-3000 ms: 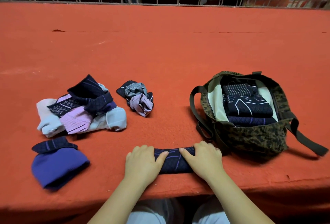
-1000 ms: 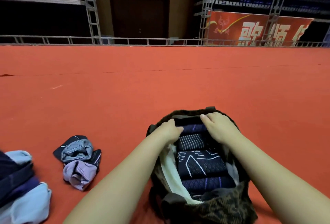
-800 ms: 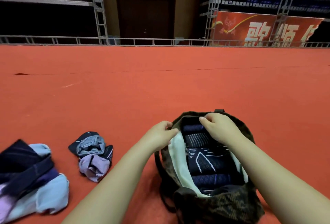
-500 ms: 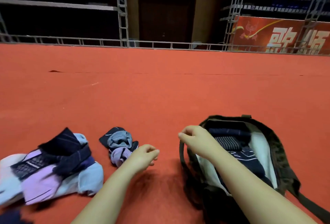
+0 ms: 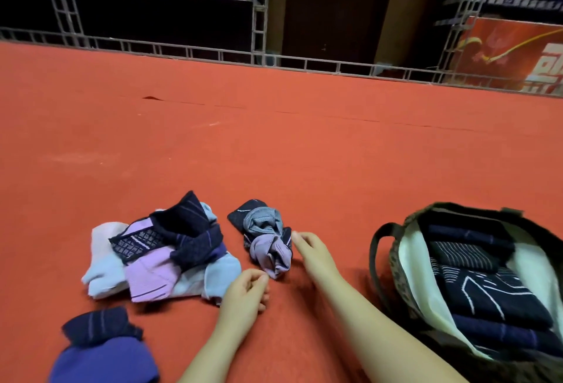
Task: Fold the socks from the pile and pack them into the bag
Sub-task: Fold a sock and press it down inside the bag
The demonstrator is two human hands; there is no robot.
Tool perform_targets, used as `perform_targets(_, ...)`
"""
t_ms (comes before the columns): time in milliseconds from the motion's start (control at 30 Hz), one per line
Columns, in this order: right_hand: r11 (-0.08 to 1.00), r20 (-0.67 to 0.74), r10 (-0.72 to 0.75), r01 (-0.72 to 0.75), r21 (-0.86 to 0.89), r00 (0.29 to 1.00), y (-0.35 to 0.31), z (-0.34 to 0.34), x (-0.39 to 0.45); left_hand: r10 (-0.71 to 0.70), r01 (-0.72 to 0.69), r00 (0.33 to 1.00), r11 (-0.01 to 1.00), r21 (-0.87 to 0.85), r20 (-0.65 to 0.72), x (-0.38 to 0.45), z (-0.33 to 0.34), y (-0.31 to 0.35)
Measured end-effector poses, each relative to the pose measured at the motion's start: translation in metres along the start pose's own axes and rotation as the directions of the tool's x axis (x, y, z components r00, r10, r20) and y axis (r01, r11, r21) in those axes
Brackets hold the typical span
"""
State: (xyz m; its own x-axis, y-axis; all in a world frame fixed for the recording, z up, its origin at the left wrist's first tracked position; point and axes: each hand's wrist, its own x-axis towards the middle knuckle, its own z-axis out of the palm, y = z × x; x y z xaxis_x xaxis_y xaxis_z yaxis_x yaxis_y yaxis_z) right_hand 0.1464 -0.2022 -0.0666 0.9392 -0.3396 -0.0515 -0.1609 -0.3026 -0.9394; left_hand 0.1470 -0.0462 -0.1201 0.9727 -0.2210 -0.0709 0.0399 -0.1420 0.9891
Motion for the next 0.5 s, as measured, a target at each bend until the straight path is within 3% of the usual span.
perform_targets(67,0.999,0.005,0.031,-0.031,0.031,1.000,-0.004,0.016,0.011,0.006,-0.007,1.000,0.999,-0.052,-0.018,0.000,0.001,0.001)
perform_targets(133,0.995,0.101,0.082,-0.075,-0.069,0.992,0.007,0.027,0.032,-0.003,-0.003,0.999,0.995,-0.104,-0.053,0.001,0.002,0.001)
perform_targets(200,0.970,0.236,0.087,-0.028,-0.242,0.968,0.026,0.035,0.056,-0.018,0.007,0.997,0.988,-0.155,-0.075,-0.001,0.001,0.005)
perform_targets(300,0.930,0.245,0.144,-0.047,-0.365,0.959,0.008,0.039,0.034,-0.090,0.081,0.996,0.961,-0.265,-0.024,-0.007,-0.001,0.012)
perform_targets(433,0.979,0.218,0.176,-0.147,-0.144,0.960,0.006,0.039,-0.006,-0.182,0.210,0.977,0.922,-0.325,0.113,-0.008,0.003,0.013)
perform_targets(500,0.967,0.219,0.224,-0.244,0.071,0.950,0.008,0.036,-0.031,-0.096,0.113,0.993,0.954,-0.278,0.076,-0.017,0.006,0.014)
